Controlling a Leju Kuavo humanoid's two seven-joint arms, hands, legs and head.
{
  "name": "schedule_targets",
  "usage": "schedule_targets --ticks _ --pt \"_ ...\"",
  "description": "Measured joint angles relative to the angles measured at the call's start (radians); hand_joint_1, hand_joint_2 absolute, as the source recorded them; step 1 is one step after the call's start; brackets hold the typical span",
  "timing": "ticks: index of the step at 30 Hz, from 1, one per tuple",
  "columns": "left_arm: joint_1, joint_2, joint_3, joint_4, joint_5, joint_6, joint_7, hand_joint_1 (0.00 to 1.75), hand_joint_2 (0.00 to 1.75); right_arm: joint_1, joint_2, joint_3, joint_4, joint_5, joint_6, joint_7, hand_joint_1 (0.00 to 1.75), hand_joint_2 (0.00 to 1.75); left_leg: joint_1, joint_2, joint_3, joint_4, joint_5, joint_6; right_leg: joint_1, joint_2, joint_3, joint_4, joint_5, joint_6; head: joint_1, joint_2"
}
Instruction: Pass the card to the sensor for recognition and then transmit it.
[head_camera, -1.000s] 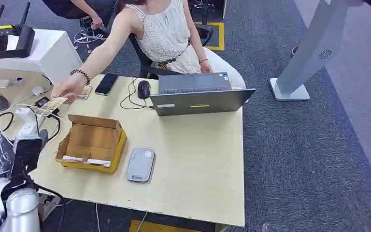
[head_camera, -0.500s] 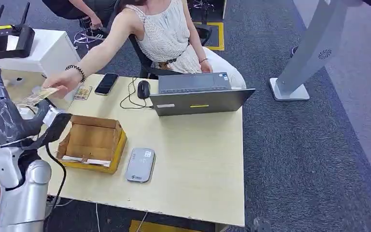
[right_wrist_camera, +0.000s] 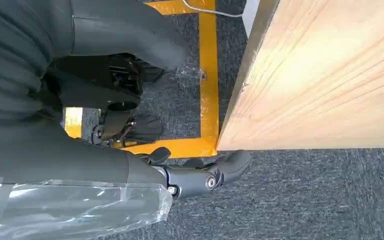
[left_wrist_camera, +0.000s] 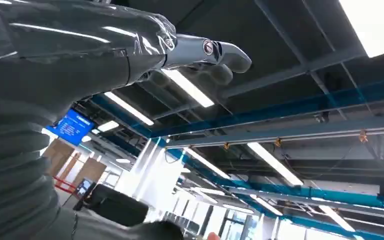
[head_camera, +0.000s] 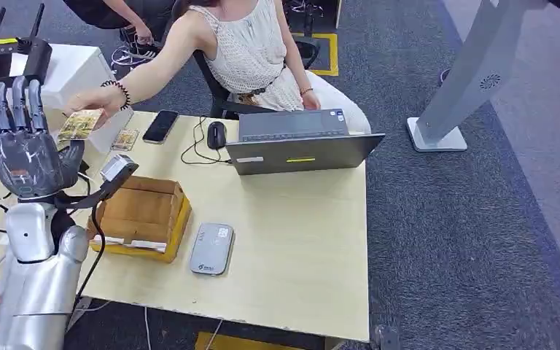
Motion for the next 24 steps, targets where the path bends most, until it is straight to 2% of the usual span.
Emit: schedule_targets --ticks 16,20,24 --pt "-0.01 0.011 -0.019 0.041 0.013 -0.05 0.012 1.75 1.75 0.0 0.0 0.009 0.004 -0.015 -0.002 0.0 0.0 1.75 0.0 0.0 0.0 0.0 0.0 0.0 0.0 0.0 0.0 0.0 0.0 0.0 0.0 0.0" --pt "-0.01 0.008 -0.026 0.051 0.052 -0.092 -0.002 1.75 1.75 0.001 0.0 0.015 0.004 -0.018 -0.002 0.0 0.0 1.75 0.0 0.0 0.0 0.0 0.0 0.0 0.0 0.0 0.0 0.0 0.0 0.0 0.0 0.0" --pt "0.01 -0.023 -0.069 0.05 0.039 -0.135 0.002 1.75 1.75 0.003 0.0 0.019 0.005 -0.027 -0.006 0.001 0.0 1.75 0.0 0.0 0.0 0.0 0.0 0.0 0.0 0.0 0.0 0.0 0.0 0.0 0.0 0.0"
